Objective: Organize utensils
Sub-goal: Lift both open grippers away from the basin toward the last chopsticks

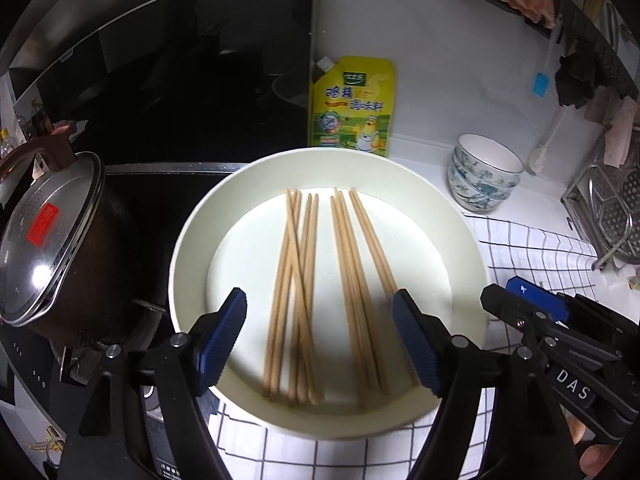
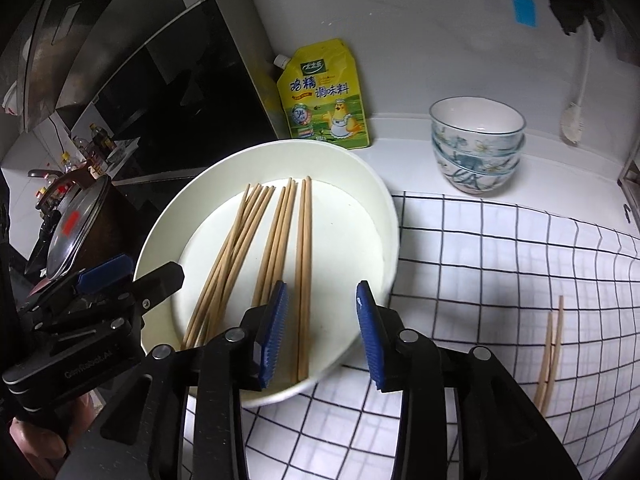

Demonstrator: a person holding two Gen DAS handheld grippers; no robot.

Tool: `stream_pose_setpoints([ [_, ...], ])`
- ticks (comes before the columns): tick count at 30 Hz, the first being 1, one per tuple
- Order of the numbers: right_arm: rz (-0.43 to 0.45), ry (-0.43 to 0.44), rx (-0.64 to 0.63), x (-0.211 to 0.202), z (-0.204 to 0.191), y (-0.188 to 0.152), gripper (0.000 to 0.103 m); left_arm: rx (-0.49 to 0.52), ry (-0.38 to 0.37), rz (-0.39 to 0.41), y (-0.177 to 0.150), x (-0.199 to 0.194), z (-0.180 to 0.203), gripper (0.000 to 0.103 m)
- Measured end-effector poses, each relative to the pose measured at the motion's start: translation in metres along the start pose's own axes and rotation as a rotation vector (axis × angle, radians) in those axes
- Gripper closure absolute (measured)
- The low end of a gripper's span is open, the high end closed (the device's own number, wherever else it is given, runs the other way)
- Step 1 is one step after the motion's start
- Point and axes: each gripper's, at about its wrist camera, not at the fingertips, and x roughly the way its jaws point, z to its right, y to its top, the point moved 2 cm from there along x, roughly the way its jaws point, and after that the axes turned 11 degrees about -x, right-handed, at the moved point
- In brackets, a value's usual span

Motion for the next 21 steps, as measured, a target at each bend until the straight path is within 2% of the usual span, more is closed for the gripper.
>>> stream_pose_setpoints([
  [4, 0.013, -0.013, 0.012, -0.014, 0.009, -0.012, 0.055, 0.012, -0.014, -0.009, -0.01, -0.006, 0.01, 0.024],
  [9, -0.003, -0.046, 0.049, -0.025, 0.028, -0.033, 0.054, 0.046, -0.034, -0.029, -0.022, -0.011, 0.03, 0.023],
  [14, -0.015, -0.087, 0.098, -0.039, 0.051, -0.059, 0.052, 0.073, -0.076, -0.031, -0.035, -0.015, 0.053, 0.018],
  [21, -0.026, -0.135, 0.172, -0.059, 0.085, -0.091, 0.049, 0.127, -0.119, -0.067, -0.053, -0.012, 0.086, 0.017],
])
